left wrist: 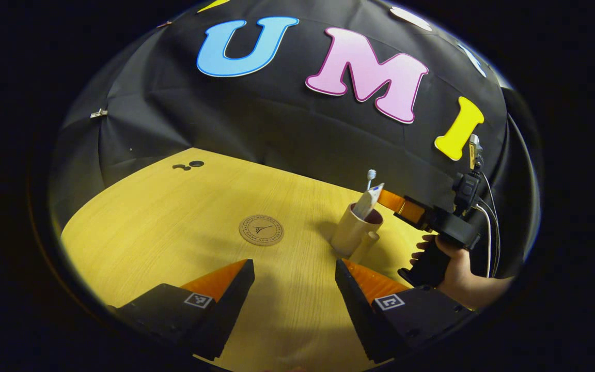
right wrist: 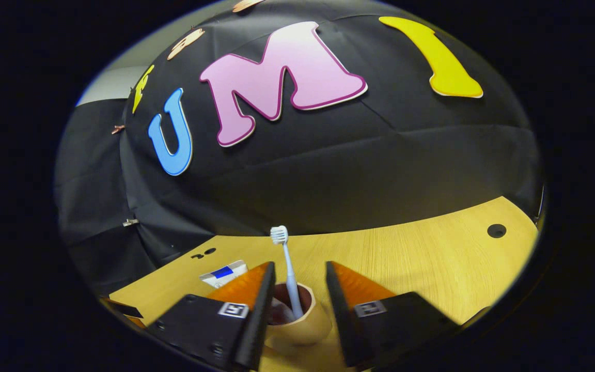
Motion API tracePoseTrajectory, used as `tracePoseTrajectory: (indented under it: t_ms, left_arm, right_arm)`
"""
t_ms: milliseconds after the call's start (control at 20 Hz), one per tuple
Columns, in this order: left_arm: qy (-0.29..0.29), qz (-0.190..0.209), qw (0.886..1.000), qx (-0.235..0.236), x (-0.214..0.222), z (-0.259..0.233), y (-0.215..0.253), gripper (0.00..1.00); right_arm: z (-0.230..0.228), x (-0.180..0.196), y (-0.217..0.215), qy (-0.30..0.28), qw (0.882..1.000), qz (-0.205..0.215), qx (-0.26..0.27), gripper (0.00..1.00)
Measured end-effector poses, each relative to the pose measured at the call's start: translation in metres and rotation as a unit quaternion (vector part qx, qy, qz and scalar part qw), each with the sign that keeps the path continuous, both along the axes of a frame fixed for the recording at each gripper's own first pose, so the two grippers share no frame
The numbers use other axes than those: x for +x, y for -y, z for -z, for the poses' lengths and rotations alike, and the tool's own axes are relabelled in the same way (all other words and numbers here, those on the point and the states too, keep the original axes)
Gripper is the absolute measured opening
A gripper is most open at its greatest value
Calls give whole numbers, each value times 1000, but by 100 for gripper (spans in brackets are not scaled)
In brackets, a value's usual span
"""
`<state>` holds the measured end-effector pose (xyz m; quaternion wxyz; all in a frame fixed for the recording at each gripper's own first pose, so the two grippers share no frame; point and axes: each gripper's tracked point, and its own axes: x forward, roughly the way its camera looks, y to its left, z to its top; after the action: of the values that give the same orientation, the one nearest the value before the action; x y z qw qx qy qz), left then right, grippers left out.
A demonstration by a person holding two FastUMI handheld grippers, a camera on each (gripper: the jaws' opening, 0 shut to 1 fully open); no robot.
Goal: Put the toothbrush and toothpaste on the desktop into the cup, then pick up the cup and place it on the coaster on the desktop.
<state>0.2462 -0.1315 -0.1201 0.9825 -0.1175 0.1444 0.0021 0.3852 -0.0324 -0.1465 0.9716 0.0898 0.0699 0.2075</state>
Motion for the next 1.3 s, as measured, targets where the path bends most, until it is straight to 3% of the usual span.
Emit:
tracePoseTrajectory:
  t_ms: [100,250,350,500,750,1100,1300]
  left_arm:
    - [2,0,1000,1,-4,-1,0,98]
    - [3,0,1000,-2,-11,-3,-2,98]
    - [0,0,1000,-7,-18,-2,-5,98]
    - [-6,-3,1000,-8,-30,1,-16,98]
    - [-9,-23,1000,-6,-58,-2,-47,98]
    - [-33,-64,997,-17,-102,21,-89,98]
    - [-58,-75,995,-23,-127,38,-103,98]
  right_arm:
    - [-6,-8,8,-4,1000,5,2,87]
    - [-14,-20,22,-35,999,30,2,87]
    - [-12,-28,28,-85,995,54,13,93]
    - [-15,-48,19,-141,987,59,39,97]
    - [-17,-65,-1,-213,976,52,16,98]
    - [13,-69,-26,-351,935,49,-7,97]
    - [44,-76,-32,-415,906,47,-62,97]
